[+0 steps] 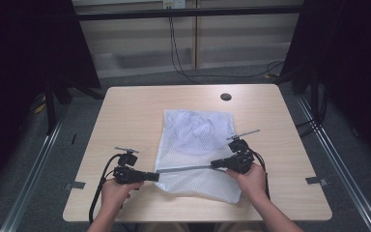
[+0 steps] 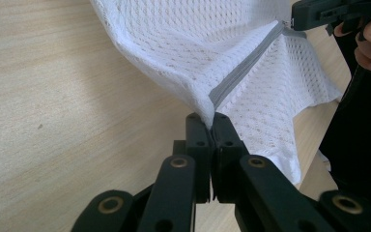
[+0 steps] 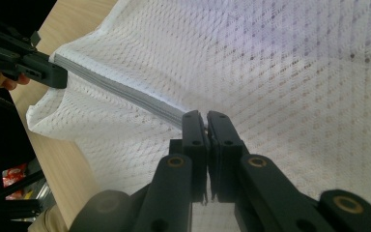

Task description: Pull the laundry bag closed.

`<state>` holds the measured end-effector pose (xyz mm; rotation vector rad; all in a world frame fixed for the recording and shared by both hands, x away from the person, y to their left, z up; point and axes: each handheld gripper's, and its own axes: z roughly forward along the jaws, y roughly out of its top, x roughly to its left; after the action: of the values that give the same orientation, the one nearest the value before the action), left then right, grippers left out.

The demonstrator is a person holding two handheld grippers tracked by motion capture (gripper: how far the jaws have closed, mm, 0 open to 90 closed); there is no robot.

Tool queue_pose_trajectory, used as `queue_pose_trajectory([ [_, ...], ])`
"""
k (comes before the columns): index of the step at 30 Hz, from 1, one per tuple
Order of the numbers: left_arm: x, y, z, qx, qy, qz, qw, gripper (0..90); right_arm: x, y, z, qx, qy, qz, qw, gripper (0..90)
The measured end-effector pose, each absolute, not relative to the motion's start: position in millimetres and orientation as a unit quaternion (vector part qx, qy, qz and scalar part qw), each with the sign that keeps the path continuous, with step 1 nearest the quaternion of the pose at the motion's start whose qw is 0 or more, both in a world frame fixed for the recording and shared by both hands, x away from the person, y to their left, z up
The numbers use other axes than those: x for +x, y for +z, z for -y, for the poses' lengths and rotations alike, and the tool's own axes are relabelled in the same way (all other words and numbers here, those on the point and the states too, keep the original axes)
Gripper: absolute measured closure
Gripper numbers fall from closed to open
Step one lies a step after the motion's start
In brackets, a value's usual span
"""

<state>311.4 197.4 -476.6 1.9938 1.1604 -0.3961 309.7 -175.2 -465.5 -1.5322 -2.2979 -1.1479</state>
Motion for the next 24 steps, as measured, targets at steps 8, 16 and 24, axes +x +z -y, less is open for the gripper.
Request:
queue_pose_trajectory([
  [8, 310.6, -476.6, -197.1, 0.781, -0.153, -0.461, 0.392, 88.3, 309.1, -464.0, 178.0, -0.511, -0.385, 0.765, 0.073, 87.0],
  [16, 311.0, -476.0, -198.0, 0.786, -0.156, -0.454, 0.389, 88.3, 308.4, -464.9, 178.7, -0.511, -0.385, 0.765, 0.075, 87.0],
  [24, 310.6, -476.0, -197.3, 0.782, -0.157, -0.458, 0.392, 88.3, 308.6, -465.2, 178.8, -0.509, -0.386, 0.766, 0.075, 86.9],
])
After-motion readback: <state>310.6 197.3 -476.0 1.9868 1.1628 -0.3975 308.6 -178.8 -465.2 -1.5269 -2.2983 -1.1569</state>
